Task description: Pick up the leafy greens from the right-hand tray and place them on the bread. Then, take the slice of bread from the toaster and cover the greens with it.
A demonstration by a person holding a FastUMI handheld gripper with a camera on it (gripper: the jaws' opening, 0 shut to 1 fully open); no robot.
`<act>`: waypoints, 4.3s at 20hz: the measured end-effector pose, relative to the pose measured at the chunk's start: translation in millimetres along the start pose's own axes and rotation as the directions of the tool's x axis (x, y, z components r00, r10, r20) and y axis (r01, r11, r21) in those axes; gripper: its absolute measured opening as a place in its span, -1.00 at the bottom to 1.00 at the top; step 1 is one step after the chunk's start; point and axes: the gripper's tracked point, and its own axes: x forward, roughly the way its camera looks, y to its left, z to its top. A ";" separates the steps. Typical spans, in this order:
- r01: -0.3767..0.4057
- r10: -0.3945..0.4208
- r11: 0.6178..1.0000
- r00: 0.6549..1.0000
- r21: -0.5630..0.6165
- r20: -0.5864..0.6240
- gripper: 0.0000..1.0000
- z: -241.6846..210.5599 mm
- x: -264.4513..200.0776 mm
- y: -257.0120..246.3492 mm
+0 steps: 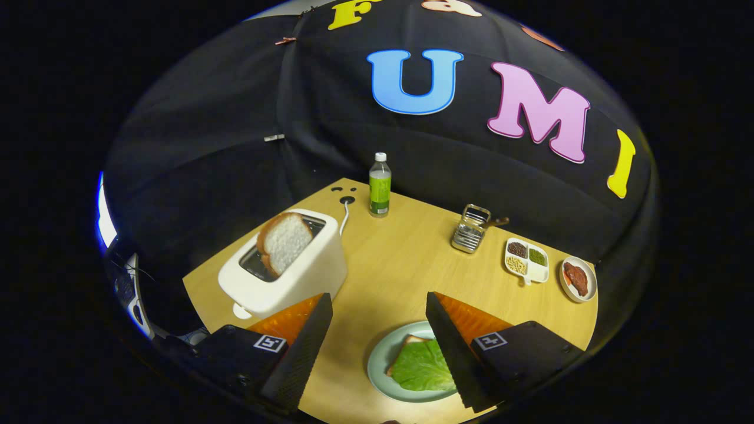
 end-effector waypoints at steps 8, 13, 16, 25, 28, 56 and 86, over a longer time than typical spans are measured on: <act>-0.140 0.142 0.989 0.989 -0.040 0.050 0.98 47.6 24.5 86.8; -0.159 0.163 0.984 0.985 -0.078 0.054 0.97 55.7 51.4 120.1; -0.132 0.134 0.990 0.990 -0.055 0.036 0.97 47.0 73.6 121.6; -0.082 0.082 0.997 0.997 0.000 0.014 0.62 28.4 111.8 128.1; -0.067 0.066 0.997 0.998 0.027 0.008 0.26 24.3 116.5 135.1; 0.066 -0.104 0.972 0.981 0.225 0.162 -0.73 103.9 17.7 11.6; 0.166 -0.065 0.743 0.982 0.649 -0.177 -0.26 -173.3 27.7 -134.9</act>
